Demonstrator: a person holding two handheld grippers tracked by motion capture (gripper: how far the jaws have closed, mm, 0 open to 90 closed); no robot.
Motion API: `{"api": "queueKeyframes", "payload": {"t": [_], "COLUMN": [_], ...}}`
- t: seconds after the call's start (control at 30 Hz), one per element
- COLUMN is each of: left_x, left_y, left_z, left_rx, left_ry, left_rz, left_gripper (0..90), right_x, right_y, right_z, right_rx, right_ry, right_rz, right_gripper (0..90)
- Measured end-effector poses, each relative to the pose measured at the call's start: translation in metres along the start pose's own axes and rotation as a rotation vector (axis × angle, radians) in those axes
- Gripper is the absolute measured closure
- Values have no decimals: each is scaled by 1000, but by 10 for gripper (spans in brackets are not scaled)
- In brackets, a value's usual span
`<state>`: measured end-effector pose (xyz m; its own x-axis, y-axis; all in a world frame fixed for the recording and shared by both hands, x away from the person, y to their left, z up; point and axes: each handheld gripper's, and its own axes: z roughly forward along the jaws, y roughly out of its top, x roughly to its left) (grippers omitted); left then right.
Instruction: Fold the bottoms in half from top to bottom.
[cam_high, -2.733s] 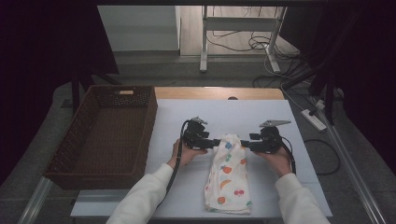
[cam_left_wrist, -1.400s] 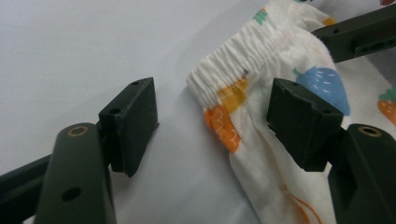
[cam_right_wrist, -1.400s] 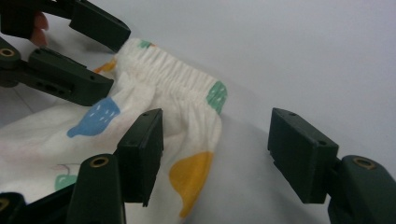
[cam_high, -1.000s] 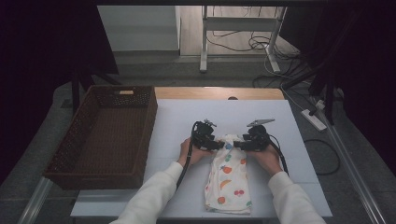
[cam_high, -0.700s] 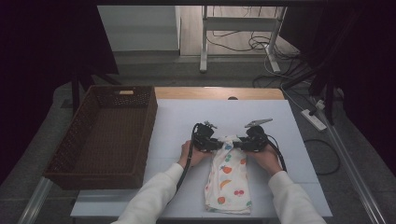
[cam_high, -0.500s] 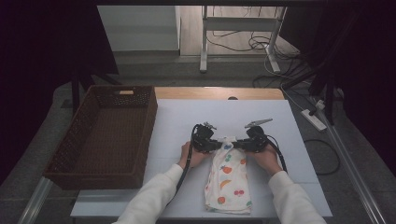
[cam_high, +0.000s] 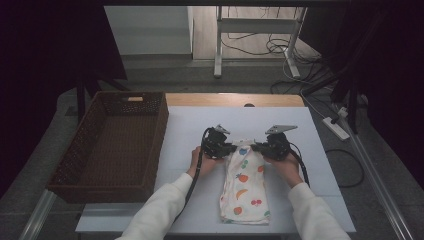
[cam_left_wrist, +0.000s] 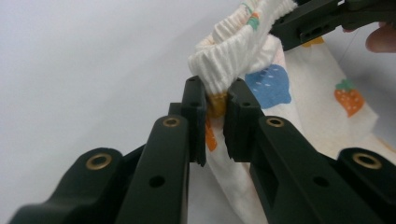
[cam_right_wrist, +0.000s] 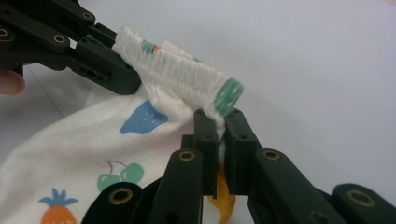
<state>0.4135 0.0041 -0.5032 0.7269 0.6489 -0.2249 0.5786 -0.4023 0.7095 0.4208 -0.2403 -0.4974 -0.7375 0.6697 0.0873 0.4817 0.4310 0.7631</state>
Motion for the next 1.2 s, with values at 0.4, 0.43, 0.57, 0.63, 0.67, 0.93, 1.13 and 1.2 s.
{"api": "queueKeyframes", "payload": {"t": [0.4,0.43,0.57,0.63,0.67,0.93,1.13,1.2], "left_x": [-6,-6,-8,-8,-8,-10,-12,-13], "left_y": [11,10,7,5,5,1,-3,-4], "left_z": [-22,-22,-20,-19,-19,-20,-20,-21], "left_rx": [-36,-33,-27,-28,-29,-26,-23,-25], "left_ry": [22,17,3,-2,-3,-9,-17,-19], "left_rz": [49,46,38,36,35,34,36,37], "left_gripper": [798,798,798,798,798,798,798,798], "right_x": [11,11,12,12,12,15,18,18], "right_y": [16,16,12,11,10,7,4,3], "right_z": [-17,-17,-17,-17,-17,-18,-19,-19], "right_rx": [-86,-85,-68,-65,-66,-59,-50,-49], "right_ry": [-22,-19,-17,-14,-12,-7,-1,1], "right_rz": [-46,-44,-46,-47,-47,-51,-56,-56], "right_gripper": [850,849,850,849,850,849,849,849]}}
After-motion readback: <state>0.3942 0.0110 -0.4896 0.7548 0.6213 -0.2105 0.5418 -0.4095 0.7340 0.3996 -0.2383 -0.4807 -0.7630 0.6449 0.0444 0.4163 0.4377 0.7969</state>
